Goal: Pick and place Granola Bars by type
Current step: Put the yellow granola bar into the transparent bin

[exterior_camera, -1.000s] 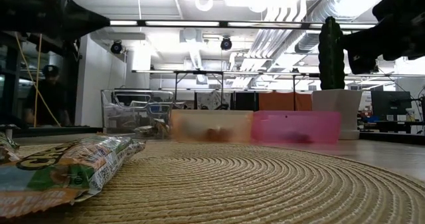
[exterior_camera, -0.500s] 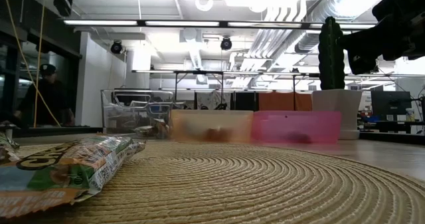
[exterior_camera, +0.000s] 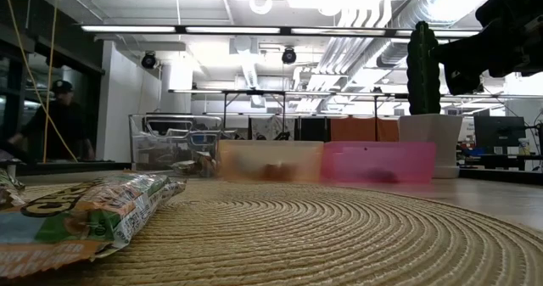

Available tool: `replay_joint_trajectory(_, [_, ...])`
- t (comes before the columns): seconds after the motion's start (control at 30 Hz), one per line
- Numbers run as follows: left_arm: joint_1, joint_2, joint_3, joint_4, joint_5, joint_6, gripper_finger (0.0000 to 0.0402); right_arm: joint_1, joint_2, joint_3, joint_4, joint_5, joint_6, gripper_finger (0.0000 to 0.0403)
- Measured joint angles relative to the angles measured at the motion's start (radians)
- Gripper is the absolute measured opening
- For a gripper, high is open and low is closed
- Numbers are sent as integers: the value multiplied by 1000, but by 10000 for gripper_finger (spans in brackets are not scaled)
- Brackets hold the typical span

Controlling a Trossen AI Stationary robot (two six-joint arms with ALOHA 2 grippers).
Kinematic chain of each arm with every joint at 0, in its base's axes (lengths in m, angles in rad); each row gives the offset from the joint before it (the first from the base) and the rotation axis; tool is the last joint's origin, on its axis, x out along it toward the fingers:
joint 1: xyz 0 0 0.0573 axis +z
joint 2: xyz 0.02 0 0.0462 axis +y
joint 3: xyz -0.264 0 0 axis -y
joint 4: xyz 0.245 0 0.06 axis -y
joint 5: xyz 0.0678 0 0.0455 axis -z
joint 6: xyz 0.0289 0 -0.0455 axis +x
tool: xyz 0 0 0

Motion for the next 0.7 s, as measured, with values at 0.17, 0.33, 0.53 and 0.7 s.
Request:
replay_joint_trajectory(0.17, [0,192,103,-161,139,35,1,0,0,0,0,0,0,0])
replay_joint_trajectory(0.33, [0,341,133,-254,241,78,1,0,0,0,0,0,0,0])
replay_joint_trajectory(0.53, [-58,461,134,-246,274,124,1,0,0,0,2,0,0,0])
replay_joint_trajectory(0.7, [-181,557,134,-162,231,140,1,0,0,0,2,0,0,0])
